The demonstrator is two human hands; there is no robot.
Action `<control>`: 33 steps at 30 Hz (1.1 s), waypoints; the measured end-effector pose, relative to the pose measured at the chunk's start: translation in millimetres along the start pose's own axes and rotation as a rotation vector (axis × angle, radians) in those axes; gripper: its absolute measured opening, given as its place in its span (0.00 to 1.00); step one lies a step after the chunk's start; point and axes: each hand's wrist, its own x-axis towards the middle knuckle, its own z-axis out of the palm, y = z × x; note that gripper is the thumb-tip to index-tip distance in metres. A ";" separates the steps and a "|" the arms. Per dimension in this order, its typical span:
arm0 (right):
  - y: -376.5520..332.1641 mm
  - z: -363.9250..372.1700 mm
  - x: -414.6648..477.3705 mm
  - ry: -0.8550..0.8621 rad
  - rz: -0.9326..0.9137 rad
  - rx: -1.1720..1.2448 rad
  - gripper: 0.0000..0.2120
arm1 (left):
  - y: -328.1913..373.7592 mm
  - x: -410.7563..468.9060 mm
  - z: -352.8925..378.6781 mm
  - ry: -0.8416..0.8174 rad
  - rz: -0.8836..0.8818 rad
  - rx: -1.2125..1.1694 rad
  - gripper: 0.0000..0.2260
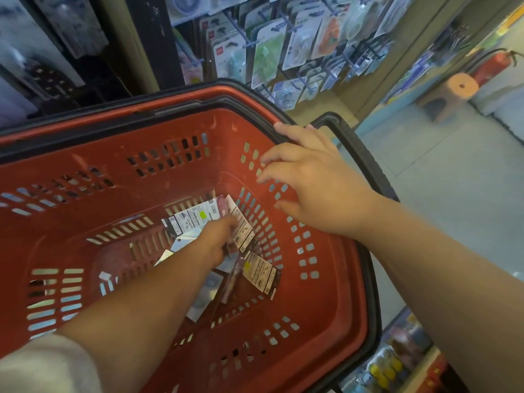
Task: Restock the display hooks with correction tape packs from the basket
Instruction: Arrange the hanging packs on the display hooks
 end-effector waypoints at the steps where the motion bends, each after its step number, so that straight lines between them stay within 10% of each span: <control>1: 1.3 0.3 0.0 -0.003 0.003 -0.007 0.20 | 2.6 -7.3 -4.7 -0.018 0.000 0.003 0.06; 11: -17.2 -3.1 0.6 0.087 -0.030 -0.019 0.25 | 46.9 -125.7 -51.9 -0.365 0.119 -0.123 0.21; 15: -53.2 -12.8 15.0 0.002 -0.010 0.349 0.39 | 52.1 -166.6 -57.1 -0.619 0.211 -0.200 0.39; 19: -75.9 -22.3 35.0 -0.223 0.115 0.955 0.48 | 52.2 -188.7 -69.8 -0.767 0.243 -0.174 0.33; 24: -90.6 -16.5 57.1 -0.454 -0.064 1.083 0.50 | 56.7 -214.3 -98.1 -0.942 0.218 -0.084 0.19; 33: -117.8 -3.0 80.8 -0.457 -0.162 1.123 0.34 | 74.0 -236.0 -147.8 -0.751 0.138 0.007 0.31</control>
